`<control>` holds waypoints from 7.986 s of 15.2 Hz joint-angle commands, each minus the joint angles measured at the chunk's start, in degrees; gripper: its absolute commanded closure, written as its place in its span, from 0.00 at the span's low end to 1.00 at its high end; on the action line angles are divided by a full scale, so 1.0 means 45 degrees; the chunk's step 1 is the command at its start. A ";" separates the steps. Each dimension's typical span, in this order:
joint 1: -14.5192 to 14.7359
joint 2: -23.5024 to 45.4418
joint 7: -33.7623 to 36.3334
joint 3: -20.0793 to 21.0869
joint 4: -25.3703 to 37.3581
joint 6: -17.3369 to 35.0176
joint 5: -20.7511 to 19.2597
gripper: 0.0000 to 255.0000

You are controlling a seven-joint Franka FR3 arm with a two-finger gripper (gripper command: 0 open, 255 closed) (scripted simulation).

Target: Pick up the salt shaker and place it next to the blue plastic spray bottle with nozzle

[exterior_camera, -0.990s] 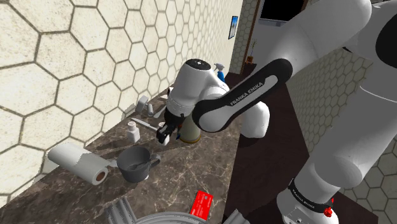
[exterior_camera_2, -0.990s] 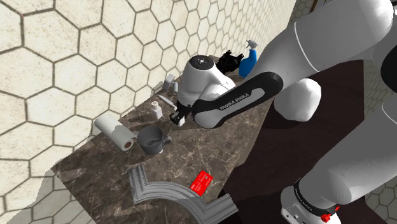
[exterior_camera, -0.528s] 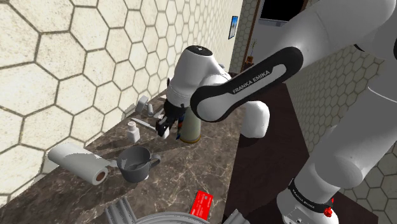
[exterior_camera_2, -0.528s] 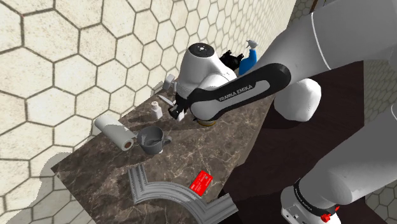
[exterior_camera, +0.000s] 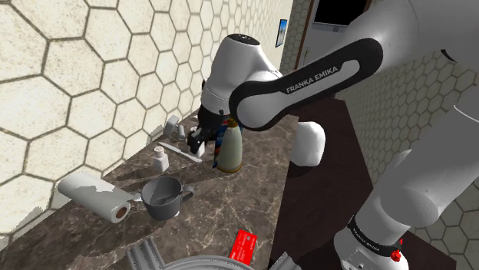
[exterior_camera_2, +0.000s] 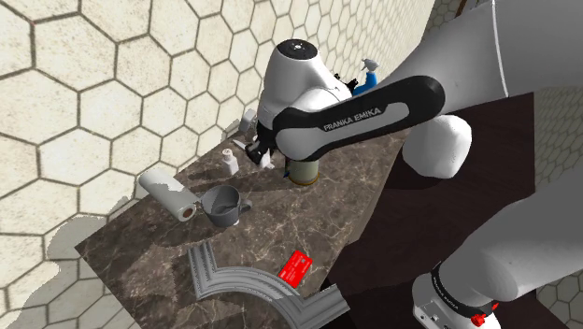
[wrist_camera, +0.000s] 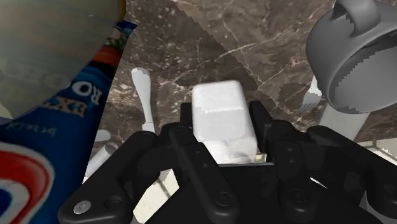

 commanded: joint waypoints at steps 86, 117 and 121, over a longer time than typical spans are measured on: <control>-0.3953 0.3875 -1.1846 -0.6914 0.8601 -0.6061 0.2941 1.00; -0.3946 0.5199 -1.3326 -0.6657 0.5077 -0.1346 0.3957 1.00; -0.3969 0.5534 -1.3565 -0.6590 0.4835 -0.0788 0.4153 1.00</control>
